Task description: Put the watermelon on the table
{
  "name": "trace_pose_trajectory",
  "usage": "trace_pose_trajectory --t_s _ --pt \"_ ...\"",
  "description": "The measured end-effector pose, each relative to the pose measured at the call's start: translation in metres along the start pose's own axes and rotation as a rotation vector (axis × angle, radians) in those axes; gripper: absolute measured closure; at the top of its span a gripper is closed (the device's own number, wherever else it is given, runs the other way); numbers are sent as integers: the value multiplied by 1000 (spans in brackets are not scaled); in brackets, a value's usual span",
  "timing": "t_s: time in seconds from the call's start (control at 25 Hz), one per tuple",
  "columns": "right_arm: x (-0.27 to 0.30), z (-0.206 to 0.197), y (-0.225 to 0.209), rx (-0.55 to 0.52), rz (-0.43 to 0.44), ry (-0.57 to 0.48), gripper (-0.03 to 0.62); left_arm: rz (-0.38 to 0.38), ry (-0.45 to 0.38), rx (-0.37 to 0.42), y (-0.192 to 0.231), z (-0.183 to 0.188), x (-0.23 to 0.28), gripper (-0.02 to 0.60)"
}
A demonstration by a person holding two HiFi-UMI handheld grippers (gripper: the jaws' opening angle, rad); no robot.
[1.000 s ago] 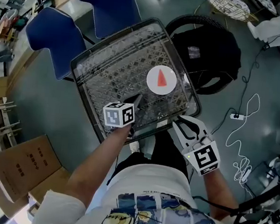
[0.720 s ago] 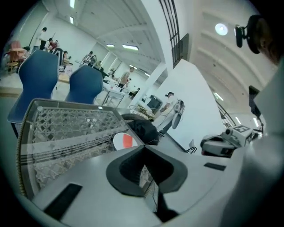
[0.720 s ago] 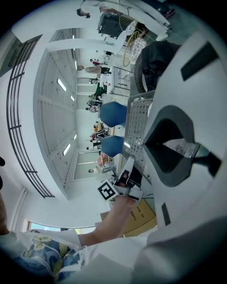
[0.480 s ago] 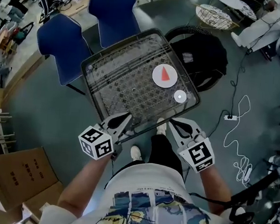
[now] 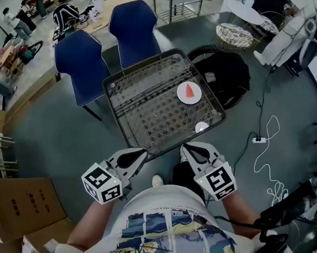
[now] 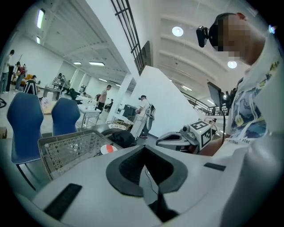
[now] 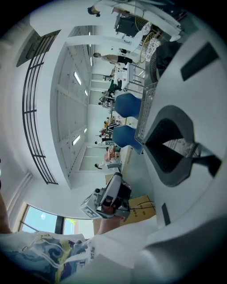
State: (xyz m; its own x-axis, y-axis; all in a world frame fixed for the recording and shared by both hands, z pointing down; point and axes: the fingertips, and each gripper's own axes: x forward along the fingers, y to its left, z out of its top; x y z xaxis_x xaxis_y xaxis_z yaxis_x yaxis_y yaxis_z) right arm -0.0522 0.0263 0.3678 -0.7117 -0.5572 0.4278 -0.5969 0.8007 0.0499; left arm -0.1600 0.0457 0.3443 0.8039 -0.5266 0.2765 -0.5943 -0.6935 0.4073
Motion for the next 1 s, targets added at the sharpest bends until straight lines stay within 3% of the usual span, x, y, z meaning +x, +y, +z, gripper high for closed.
trace_pose_trajectory --t_s 0.28,0.44,1.0 --pt "-8 28 51 -32 7 -33 585 -44 -26 46 -36 3 -51 572" --pt "-2 32 57 -48 30 -39 585 -29 -2 91 -36 -1 -50 572" --pt "2 34 76 -69 77 -31 585 -44 23 92 -41 -13 -49 572"
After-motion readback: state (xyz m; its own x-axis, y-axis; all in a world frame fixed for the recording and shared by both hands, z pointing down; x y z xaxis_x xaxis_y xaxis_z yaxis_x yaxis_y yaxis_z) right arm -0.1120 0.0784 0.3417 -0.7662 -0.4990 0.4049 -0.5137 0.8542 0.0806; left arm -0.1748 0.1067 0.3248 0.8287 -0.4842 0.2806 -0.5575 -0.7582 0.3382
